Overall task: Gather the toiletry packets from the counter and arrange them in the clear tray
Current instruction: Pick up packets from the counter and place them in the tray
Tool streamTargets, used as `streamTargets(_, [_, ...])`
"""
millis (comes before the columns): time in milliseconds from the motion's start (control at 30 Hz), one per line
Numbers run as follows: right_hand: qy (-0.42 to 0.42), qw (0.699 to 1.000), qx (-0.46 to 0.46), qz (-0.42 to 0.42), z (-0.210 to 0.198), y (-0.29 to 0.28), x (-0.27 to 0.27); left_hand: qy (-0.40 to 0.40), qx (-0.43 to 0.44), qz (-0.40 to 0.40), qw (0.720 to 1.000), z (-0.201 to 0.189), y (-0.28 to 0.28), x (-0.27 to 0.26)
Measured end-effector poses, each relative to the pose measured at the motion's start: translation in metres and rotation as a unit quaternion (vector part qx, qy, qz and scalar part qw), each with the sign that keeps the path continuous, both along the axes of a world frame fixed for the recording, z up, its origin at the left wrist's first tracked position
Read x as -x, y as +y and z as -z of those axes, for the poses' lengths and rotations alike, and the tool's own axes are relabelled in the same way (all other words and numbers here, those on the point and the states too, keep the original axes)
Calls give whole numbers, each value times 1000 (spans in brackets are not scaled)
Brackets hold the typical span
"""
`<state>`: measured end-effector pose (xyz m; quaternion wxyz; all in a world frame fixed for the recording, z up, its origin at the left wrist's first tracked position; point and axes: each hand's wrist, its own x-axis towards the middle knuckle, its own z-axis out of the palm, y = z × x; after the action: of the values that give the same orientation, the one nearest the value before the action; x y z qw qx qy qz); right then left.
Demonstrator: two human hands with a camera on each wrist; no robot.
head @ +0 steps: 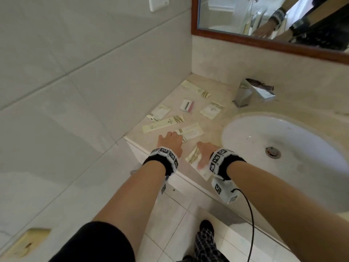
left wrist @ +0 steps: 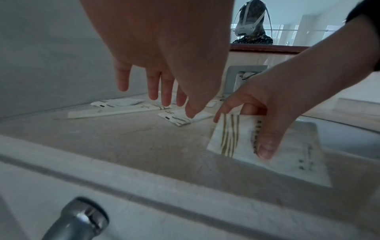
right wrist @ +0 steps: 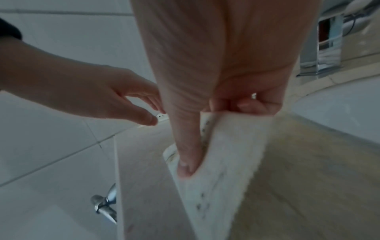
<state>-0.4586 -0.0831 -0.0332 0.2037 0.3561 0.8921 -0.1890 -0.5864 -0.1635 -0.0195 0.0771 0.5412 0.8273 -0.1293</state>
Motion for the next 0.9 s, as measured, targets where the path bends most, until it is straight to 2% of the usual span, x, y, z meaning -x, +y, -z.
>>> streamTargets(100, [31,997,64,30,-6,18,16,-2,-22,-3,1000,0,15,5])
streamTargets(300, [85,993,45,74,-14,60,24,-19,-27,-16,999,4,55,15])
streamTargets(467, [131,979,87,133,-11,92,13,-86,-10,-61,994,13,82,21])
streamTargets(633, [140,973,112,145,-7,107,6,-140,-6,-127,982,24,95,17])
streamTargets(900, [163,968,100,163,-14,104,3,-256,-88,-188,944,12,92,14])
